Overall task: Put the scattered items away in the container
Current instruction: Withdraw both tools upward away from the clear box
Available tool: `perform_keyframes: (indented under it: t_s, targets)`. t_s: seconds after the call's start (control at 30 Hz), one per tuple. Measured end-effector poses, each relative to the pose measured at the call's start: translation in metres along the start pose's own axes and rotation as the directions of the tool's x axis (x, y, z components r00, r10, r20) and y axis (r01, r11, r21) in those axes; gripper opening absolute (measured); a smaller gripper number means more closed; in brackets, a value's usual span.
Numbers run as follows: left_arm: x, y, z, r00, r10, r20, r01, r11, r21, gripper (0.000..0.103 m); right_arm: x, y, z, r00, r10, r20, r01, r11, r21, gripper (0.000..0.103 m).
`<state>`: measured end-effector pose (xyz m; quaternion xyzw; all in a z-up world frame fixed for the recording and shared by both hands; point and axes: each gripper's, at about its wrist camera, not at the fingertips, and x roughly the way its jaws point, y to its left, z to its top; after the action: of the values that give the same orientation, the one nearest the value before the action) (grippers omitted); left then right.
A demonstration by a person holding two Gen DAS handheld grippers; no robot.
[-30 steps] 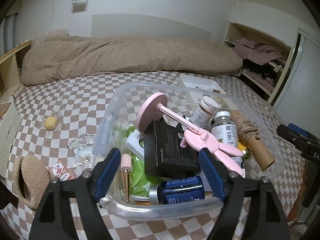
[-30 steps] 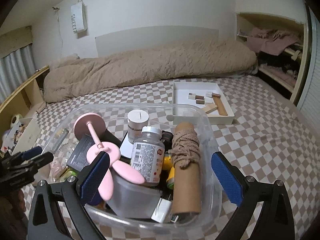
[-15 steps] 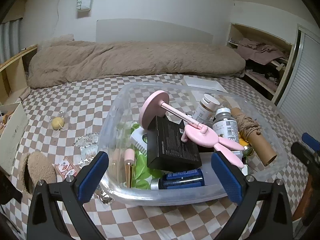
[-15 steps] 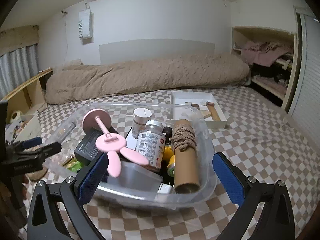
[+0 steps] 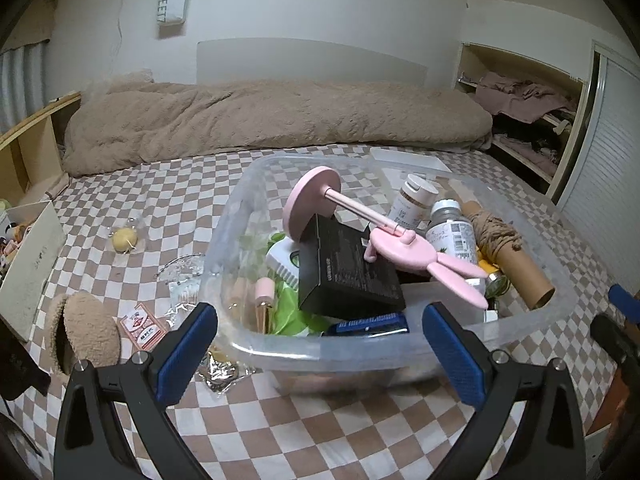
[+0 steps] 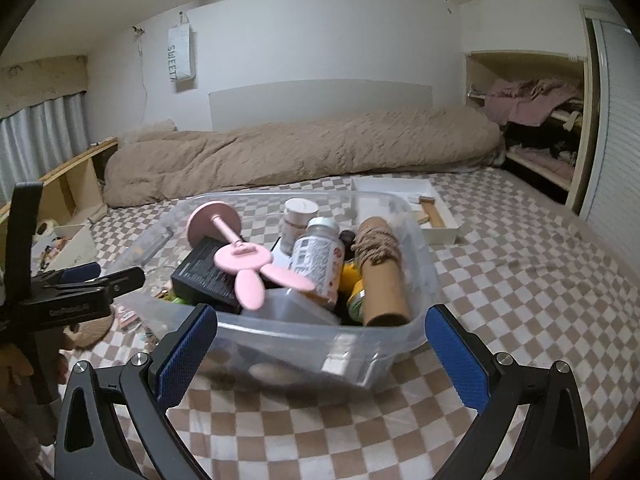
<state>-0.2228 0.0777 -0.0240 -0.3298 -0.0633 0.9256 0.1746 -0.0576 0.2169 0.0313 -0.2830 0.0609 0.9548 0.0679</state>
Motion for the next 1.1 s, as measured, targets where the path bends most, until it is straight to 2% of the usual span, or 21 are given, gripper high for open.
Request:
perform_keyframes:
  t_s: [0.2, 0.37, 0.67, 0.87, 1.1]
  targets:
    - [-0.004, 0.003, -0.005, 1.0, 0.01, -0.004, -0.01, 1.0, 0.023, 0.103, 0.003, 0.011, -0.016, 0.998, 0.051, -0.042, -0.052, 0.999, -0.012, 0.103]
    - [-0.007, 0.006, -0.01, 1.0, 0.006, -0.013, -0.006, 1.0, 0.018, 0.103, -0.004, 0.016, -0.023, 0.999, 0.033, -0.032, -0.034, 0.999, -0.033, 0.103]
    - [-0.019, -0.005, -0.026, 1.0, -0.013, -0.025, 0.013, 0.999, 0.029, 0.103, -0.018, -0.002, -0.033, 0.999, 0.02, -0.039, -0.02, 1.0, -0.005, 0.103]
    - [-0.034, -0.011, -0.027, 0.999, -0.038, 0.004, 0.038, 0.999, 0.028, 0.103, -0.029, -0.005, -0.034, 0.999, 0.022, -0.031, -0.023, 1.0, -0.009, 0.103]
    - [-0.046, -0.002, -0.028, 0.999, -0.048, 0.001, 0.048, 0.998, -0.026, 0.103, -0.042, -0.005, -0.037, 1.0, 0.007, -0.026, -0.007, 1.0, 0.003, 0.103]
